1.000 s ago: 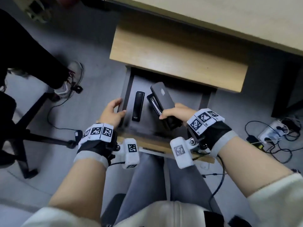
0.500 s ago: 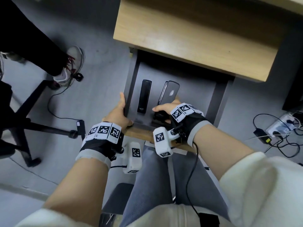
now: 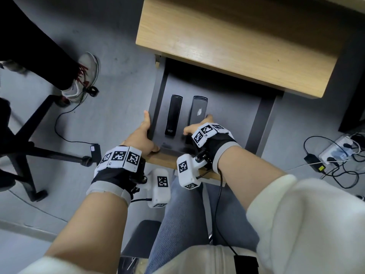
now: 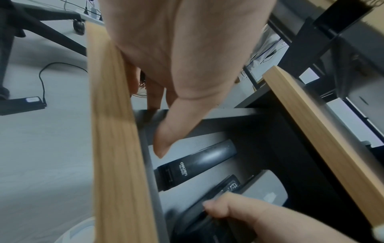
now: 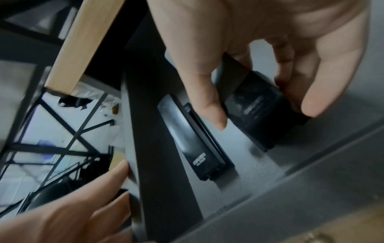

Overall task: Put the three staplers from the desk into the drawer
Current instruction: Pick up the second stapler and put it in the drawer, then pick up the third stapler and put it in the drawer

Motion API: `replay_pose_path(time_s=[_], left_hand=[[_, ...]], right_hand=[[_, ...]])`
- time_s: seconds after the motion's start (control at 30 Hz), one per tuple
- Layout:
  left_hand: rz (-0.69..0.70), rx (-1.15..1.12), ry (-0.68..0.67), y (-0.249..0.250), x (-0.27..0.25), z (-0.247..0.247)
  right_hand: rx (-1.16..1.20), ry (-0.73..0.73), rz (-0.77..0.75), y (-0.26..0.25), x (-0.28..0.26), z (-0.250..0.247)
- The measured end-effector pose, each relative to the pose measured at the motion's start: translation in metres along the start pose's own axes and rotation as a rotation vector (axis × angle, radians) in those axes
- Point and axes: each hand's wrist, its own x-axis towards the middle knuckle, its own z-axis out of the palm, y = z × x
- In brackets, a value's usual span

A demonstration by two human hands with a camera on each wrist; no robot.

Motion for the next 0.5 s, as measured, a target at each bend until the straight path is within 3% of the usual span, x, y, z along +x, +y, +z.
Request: replay_pose_path(time_s=[0.1, 0.37, 0.43, 0.5], left_hand=[[-0.004, -0.007, -0.004, 0.001, -0.001, -0.001], [-0.055, -0.072, -0.009, 0.042, -0.033, -0.008], [-0.003, -0.047, 0.019, 0.075, -0.050, -0.012], [0.139, -0.068, 0.020, 0.118, -0.072, -0.016]], right_hand=[[-0.016, 0.026, 0.001, 0.005, 0.001, -0.004], [0.120, -0.129, -0.064, 0.009, -0.025, -0.049], [0.250, -0.149, -0.130, 0.008, -0.057, -0.085], [0.348, -0.209, -0.226, 0.013, -0.083, -0.125]])
